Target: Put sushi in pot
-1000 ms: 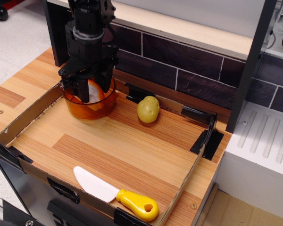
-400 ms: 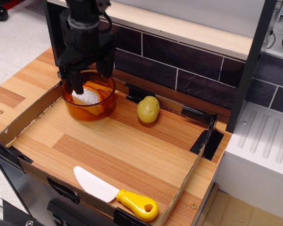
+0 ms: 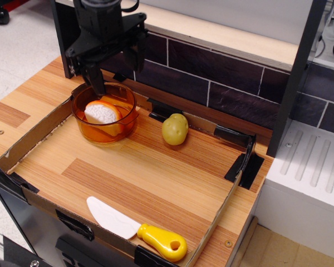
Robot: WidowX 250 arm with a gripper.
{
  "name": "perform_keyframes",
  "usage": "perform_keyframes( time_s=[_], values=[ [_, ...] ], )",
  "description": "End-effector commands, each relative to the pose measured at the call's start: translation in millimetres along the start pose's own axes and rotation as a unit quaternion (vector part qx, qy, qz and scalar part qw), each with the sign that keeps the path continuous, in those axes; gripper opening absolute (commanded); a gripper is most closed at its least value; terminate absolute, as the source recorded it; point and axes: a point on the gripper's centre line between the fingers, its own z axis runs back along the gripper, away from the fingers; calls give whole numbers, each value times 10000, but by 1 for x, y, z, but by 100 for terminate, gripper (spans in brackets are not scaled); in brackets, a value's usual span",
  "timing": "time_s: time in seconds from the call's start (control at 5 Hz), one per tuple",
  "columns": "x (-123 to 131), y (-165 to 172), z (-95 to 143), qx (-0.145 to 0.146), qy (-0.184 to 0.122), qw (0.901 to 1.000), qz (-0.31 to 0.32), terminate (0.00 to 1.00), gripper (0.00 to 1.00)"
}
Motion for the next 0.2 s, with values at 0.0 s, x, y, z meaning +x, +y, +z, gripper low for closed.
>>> perform_keyframes(
  time_s=[0.0],
  values=[
    [5,-4,13,-174,-107,9998,-21,100,100]
  ],
)
